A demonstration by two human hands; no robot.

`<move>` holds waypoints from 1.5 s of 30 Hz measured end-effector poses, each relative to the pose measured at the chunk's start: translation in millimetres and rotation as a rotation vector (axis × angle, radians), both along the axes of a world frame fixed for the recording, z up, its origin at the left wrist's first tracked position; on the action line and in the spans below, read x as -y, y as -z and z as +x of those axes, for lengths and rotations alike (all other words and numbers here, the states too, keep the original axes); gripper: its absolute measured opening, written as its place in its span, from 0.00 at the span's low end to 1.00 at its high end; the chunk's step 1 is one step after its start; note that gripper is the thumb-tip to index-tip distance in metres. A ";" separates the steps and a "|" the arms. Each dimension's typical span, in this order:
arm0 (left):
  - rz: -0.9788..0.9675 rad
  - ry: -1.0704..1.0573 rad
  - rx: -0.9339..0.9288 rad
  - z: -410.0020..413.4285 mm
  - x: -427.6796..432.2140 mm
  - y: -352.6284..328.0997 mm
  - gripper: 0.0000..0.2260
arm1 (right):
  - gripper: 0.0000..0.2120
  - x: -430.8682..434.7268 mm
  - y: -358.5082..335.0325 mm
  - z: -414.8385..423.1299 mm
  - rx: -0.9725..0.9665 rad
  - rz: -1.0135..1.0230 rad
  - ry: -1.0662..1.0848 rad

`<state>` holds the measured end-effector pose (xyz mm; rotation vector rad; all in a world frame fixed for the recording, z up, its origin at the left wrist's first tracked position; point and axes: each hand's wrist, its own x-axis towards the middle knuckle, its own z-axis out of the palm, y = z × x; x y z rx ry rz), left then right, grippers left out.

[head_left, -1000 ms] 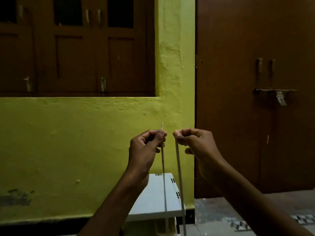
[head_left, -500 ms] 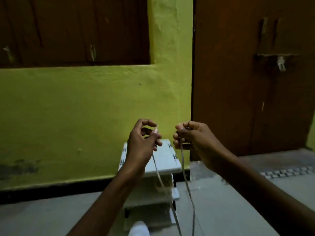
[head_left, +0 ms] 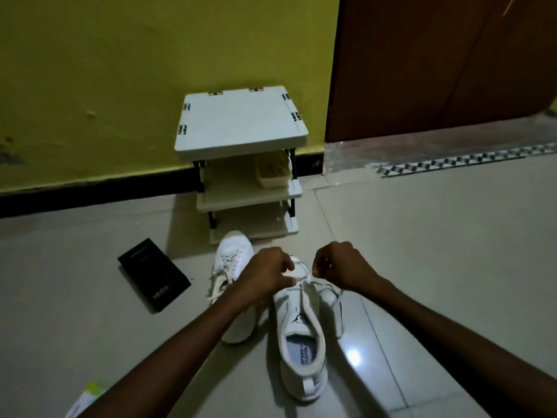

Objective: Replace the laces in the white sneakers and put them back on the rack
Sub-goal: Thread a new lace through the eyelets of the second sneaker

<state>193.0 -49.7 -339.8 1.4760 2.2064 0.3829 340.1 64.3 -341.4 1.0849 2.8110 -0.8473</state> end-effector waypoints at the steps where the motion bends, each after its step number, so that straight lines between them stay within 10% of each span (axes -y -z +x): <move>1: -0.025 0.024 -0.014 3.1 0.7 9.9 0.17 | 0.03 2.1 12.0 0.7 0.015 0.010 -0.002; 31: 0.050 -0.047 -0.293 21.1 -5.8 86.3 0.13 | 0.10 17.7 48.9 -11.8 0.295 0.362 -0.205; 41: 0.042 -0.050 -0.285 18.3 -7.9 85.0 0.14 | 0.09 -0.3 51.6 -3.6 0.115 0.229 -0.134; 45: 0.240 -0.238 0.033 3.6 -6.9 55.4 0.09 | 0.08 -12.0 29.4 -7.7 -0.154 0.050 0.088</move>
